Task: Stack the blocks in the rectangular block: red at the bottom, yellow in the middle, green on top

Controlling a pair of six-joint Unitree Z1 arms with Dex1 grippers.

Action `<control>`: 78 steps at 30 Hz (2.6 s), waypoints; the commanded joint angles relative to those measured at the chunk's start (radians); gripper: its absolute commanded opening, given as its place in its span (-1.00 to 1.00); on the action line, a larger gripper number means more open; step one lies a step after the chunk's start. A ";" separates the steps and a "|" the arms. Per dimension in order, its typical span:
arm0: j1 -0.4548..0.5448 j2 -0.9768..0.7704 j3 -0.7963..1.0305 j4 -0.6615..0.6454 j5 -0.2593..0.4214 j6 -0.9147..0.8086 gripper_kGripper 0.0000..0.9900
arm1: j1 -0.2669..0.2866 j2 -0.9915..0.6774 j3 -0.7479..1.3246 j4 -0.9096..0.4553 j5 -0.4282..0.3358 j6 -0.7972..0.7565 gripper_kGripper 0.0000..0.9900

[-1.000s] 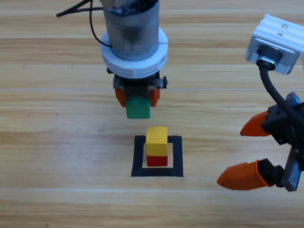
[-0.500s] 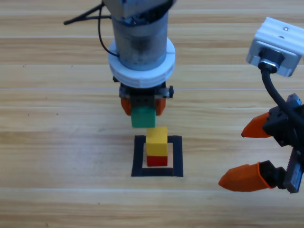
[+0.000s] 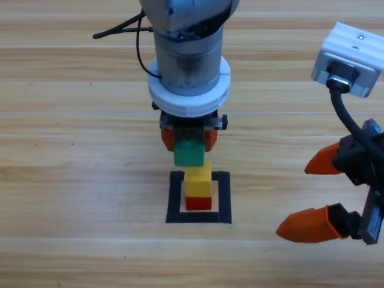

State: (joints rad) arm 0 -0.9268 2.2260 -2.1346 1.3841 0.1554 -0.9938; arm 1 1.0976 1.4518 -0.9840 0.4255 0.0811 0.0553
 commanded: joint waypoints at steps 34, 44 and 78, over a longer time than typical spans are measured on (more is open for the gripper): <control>-0.032 0.093 -0.028 -0.005 -0.019 0.003 -1.00 | 0.019 -0.031 0.027 -0.021 0.029 -0.005 1.00; -0.033 0.101 -0.034 -0.007 -0.022 0.000 -1.00 | 0.019 -0.027 0.028 -0.021 0.025 -0.005 1.00; -0.037 0.106 -0.013 -0.013 -0.022 -0.009 -1.00 | 0.019 -0.045 0.030 -0.021 0.022 -0.005 1.00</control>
State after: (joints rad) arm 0 -0.9333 2.2796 -2.1735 1.3833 0.1408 -0.9945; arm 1 1.0976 1.4518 -0.9840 0.4204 0.0896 0.0553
